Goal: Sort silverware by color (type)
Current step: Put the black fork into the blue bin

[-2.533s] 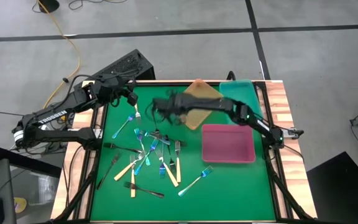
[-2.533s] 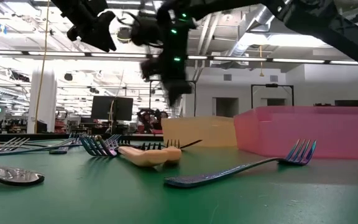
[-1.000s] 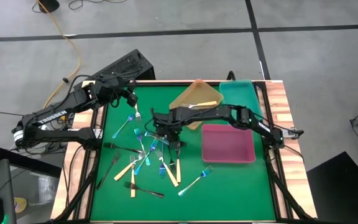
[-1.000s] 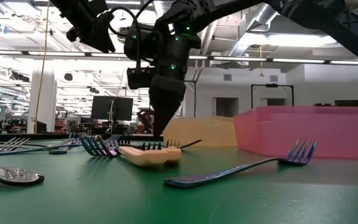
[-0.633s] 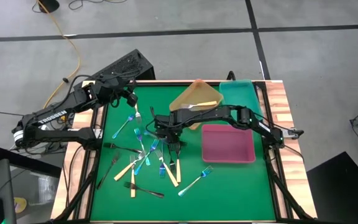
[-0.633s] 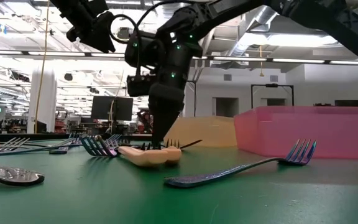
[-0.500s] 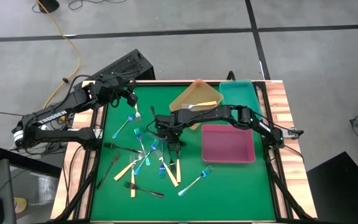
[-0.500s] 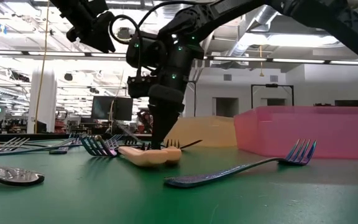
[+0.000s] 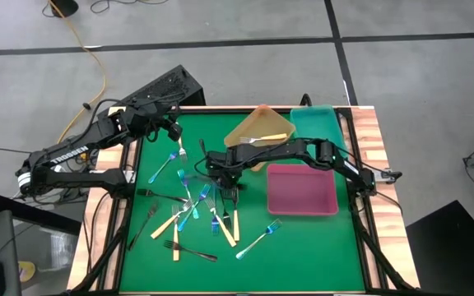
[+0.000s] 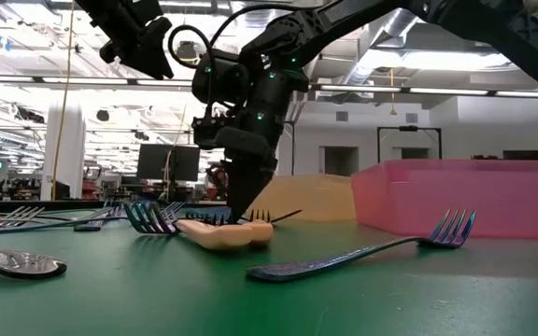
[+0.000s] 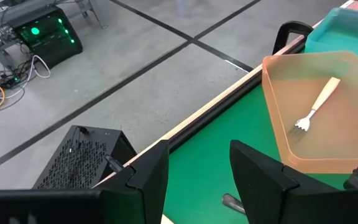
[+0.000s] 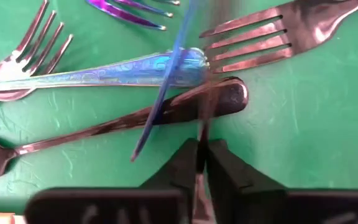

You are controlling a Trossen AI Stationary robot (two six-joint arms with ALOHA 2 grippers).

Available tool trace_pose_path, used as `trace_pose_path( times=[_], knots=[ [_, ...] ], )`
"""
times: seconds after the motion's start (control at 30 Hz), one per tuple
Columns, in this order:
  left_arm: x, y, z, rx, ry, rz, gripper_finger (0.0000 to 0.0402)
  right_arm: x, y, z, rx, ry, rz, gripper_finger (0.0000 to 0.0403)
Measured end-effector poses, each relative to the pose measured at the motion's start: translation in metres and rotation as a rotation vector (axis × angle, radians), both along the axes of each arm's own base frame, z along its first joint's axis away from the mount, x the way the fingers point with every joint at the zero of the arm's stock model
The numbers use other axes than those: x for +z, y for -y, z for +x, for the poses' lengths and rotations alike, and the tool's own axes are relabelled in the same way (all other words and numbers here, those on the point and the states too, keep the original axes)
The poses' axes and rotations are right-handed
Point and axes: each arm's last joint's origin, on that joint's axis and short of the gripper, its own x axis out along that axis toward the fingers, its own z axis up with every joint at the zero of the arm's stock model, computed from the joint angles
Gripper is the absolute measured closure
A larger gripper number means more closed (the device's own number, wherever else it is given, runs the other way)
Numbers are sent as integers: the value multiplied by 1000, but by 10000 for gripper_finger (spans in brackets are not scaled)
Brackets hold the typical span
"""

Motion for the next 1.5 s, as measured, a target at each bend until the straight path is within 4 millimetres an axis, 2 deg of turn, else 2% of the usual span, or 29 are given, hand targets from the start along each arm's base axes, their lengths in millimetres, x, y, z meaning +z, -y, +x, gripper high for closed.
trace_pose_path(
  times=[0.1,0.27,0.7,1.03,1.3,1.5],
  knots=[
    [0,0,0,0,0,0,246,0,0,0,1,-2,-2,379],
    [0,0,0,0,0,0,246,1,0,1,1,4,-5,379],
    [0,0,0,0,0,0,246,22,1,10,4,43,-35,377],
    [0,0,0,2,3,-2,246,43,2,13,20,47,-42,376],
    [0,0,0,2,3,-2,246,70,2,12,70,42,-57,375],
    [0,0,0,3,3,-3,246,84,15,8,60,41,-64,375]
  ],
)
